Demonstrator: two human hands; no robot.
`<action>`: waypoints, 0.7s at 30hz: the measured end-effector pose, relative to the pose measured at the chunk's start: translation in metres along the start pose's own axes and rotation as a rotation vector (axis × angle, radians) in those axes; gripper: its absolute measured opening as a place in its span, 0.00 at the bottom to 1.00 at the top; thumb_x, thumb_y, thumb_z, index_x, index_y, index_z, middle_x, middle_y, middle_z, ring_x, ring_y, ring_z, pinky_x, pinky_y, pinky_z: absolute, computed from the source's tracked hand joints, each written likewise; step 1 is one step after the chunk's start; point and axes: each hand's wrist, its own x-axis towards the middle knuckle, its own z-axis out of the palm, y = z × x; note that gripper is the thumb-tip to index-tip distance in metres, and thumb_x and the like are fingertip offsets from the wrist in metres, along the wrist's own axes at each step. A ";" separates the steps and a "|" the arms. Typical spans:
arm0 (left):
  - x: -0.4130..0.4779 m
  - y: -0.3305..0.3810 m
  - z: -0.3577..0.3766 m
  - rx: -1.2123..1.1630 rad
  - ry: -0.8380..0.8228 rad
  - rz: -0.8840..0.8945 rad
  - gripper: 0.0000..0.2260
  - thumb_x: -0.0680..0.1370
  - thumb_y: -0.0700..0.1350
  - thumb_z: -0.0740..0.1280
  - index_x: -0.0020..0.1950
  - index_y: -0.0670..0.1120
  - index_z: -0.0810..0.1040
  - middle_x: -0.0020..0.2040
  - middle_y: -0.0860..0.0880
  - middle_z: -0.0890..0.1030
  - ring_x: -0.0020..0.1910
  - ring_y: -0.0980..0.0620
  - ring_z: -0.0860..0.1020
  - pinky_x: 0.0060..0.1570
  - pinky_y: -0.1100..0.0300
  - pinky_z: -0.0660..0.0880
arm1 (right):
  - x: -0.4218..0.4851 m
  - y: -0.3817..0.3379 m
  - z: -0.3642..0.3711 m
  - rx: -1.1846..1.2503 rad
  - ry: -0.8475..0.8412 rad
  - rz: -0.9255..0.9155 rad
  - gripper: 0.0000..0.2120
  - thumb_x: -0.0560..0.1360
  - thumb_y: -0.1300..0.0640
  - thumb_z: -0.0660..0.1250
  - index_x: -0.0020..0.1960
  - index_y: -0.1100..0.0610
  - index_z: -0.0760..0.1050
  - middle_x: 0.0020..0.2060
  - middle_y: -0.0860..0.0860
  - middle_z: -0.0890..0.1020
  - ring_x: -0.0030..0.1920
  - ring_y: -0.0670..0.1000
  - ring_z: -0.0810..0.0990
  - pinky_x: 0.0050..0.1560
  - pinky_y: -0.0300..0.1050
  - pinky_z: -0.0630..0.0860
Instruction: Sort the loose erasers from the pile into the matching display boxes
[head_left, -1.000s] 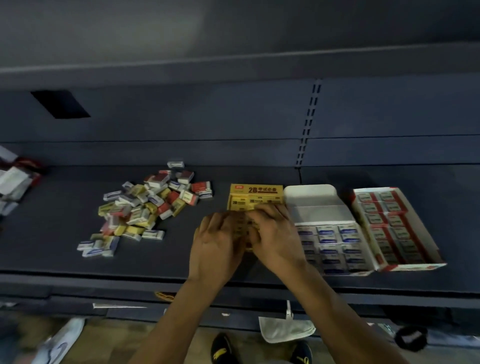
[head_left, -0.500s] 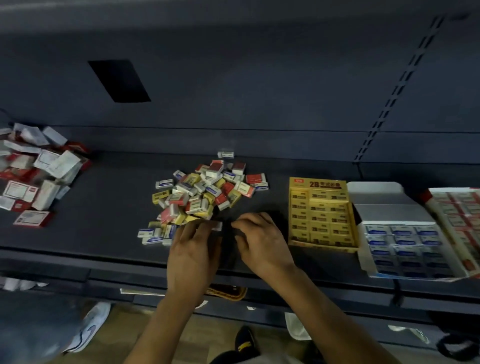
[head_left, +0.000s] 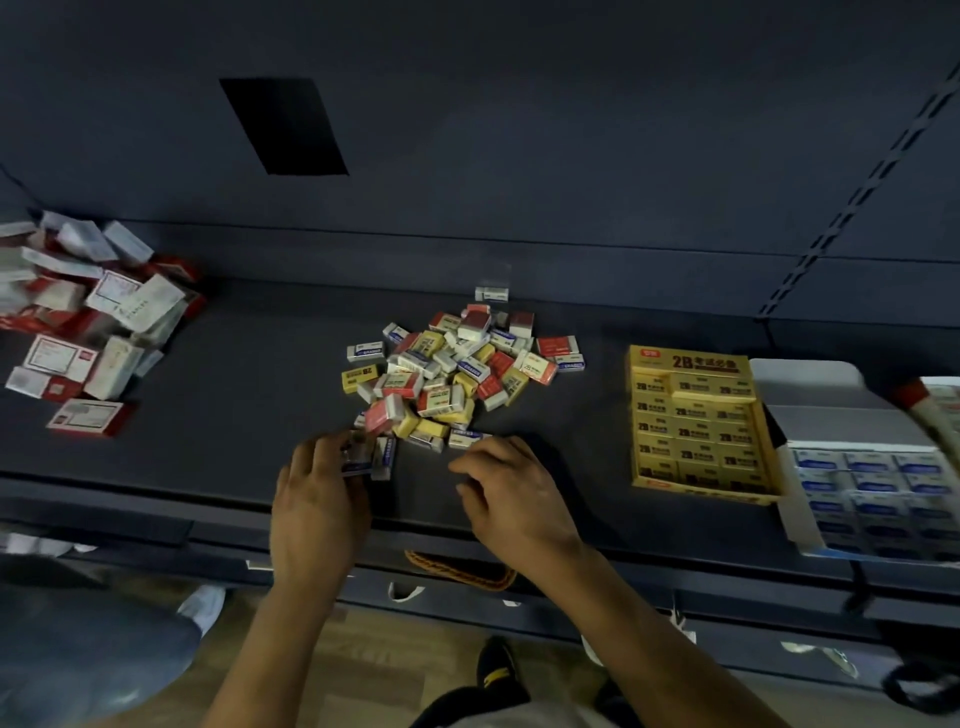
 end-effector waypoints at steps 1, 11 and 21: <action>0.001 0.000 0.000 -0.009 -0.013 0.001 0.21 0.66 0.29 0.71 0.57 0.40 0.77 0.52 0.38 0.78 0.44 0.33 0.76 0.39 0.46 0.75 | 0.001 -0.001 0.001 0.002 -0.010 0.001 0.09 0.72 0.59 0.68 0.52 0.58 0.79 0.48 0.52 0.78 0.50 0.56 0.75 0.47 0.45 0.75; -0.001 0.014 0.003 -0.119 -0.100 0.098 0.12 0.67 0.41 0.77 0.48 0.45 0.80 0.40 0.46 0.82 0.35 0.45 0.80 0.32 0.60 0.74 | 0.005 -0.010 0.006 0.030 -0.064 0.006 0.10 0.73 0.59 0.66 0.54 0.58 0.79 0.49 0.53 0.78 0.54 0.56 0.74 0.50 0.49 0.76; -0.007 0.033 0.003 -0.261 -0.103 0.087 0.07 0.73 0.44 0.72 0.49 0.46 0.80 0.36 0.51 0.82 0.32 0.51 0.81 0.31 0.62 0.72 | 0.002 -0.014 0.005 -0.039 -0.149 0.105 0.20 0.69 0.46 0.69 0.58 0.54 0.76 0.53 0.50 0.78 0.58 0.54 0.70 0.55 0.49 0.72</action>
